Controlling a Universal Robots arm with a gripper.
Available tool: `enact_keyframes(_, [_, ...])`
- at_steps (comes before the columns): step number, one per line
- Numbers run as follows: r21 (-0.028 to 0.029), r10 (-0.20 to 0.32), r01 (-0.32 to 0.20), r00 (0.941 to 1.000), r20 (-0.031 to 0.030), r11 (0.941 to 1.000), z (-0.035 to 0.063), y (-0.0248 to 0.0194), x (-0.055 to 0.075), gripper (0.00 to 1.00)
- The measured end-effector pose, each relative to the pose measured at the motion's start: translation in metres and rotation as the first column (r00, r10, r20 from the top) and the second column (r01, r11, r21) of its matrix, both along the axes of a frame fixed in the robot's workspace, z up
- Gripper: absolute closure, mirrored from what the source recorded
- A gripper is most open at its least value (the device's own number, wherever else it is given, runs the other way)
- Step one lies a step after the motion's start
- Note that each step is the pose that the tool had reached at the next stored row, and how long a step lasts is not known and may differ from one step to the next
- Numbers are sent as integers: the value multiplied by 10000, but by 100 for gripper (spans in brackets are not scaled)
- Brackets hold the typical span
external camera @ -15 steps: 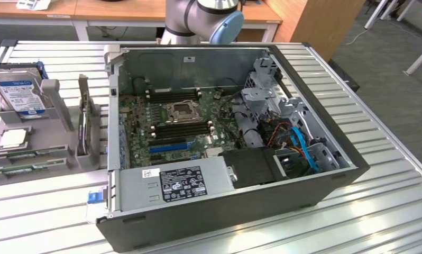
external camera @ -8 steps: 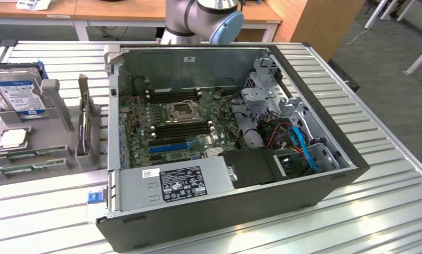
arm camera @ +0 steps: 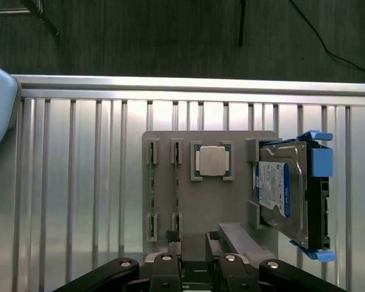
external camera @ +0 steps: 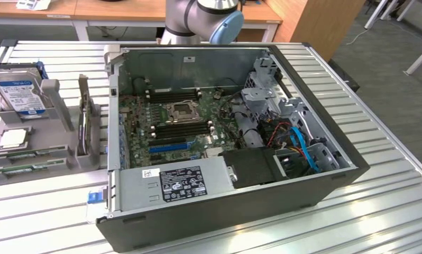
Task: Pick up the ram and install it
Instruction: 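Pick up the ram and move it above insertion slot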
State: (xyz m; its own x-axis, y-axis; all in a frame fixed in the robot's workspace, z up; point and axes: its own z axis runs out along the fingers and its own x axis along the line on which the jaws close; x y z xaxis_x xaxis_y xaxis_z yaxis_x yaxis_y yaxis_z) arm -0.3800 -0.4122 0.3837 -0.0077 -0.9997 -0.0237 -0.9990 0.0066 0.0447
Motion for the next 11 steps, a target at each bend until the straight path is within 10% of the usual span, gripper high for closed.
enact_keyframes(11, [0, 0, 0, 10000, 0, 10000, -349, -1, 0, 71])
